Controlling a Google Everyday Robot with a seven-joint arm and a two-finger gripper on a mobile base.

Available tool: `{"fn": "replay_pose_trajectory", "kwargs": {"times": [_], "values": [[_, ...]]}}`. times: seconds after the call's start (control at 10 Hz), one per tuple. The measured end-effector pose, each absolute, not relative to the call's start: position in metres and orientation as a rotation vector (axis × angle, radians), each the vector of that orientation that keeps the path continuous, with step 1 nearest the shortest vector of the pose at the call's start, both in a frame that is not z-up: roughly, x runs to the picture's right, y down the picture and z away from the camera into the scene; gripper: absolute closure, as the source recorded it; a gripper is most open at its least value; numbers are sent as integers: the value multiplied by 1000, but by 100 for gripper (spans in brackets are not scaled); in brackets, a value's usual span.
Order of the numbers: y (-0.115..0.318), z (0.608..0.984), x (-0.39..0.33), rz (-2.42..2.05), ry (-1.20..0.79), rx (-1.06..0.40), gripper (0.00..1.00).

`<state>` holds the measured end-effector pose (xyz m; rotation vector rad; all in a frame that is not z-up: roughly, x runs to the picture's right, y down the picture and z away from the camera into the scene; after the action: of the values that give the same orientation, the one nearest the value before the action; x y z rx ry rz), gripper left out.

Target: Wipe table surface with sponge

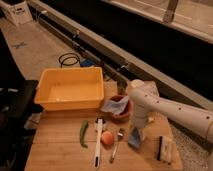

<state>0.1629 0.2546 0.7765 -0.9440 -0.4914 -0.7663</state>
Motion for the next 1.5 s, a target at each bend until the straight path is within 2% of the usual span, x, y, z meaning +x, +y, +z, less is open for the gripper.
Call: {"fn": "replay_pose_trajectory", "kwargs": {"times": [0.3,0.6,0.9,1.1,1.3,1.5], "values": [[281,755,161,-732,-503,-959,100],[298,733,191,-651,-465,-974,100],[290,745,223,-598,-429,-987,100],[276,769,246,-567,-414,-996,100],[264,783,250,-563,-414,-988,100],[261,782,237,-598,-429,-975,100]]}}
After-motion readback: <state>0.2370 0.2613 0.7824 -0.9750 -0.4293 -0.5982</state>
